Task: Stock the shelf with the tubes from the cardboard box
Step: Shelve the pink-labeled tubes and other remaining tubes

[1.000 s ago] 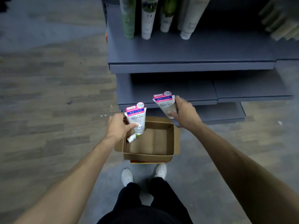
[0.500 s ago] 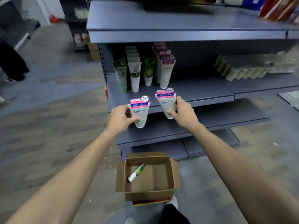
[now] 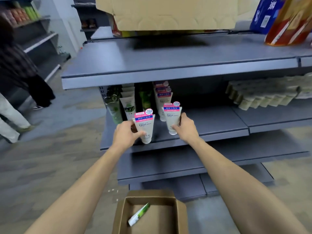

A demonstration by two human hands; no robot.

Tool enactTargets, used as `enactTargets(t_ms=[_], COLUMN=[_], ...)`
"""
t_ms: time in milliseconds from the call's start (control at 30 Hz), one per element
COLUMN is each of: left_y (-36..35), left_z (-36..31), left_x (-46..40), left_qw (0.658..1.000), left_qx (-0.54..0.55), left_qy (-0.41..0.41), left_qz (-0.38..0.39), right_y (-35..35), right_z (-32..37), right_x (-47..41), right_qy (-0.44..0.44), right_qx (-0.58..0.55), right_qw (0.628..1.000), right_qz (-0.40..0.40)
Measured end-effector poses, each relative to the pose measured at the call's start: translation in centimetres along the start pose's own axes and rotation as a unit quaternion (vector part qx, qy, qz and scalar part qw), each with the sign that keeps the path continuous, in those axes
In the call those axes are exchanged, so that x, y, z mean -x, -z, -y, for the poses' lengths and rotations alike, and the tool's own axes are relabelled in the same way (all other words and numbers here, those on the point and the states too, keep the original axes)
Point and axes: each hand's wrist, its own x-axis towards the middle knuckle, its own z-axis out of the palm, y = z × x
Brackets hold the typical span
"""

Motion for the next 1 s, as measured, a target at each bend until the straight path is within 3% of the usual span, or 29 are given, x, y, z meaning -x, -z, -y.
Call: enactTargets(t_ms=[333, 1000], left_y=[-3.9, -4.5], left_z=[-1.5, -1.1], left_x=[-2.4, -4.4], left_qw=[0.994, 0.998], left_qx=[0.065, 0.06], left_qy=[0.073, 0.013], left_qz=[-0.044, 0.023], right_y=[-0.6, -1.1], right_z=[-0.9, -0.8], right_x=[-5.5, -6.1], right_qy=[0.066, 0.052], right_qx=[-0.039, -0.056], right_qw=[0.994, 0.994], right_qz=[0.08, 0.08])
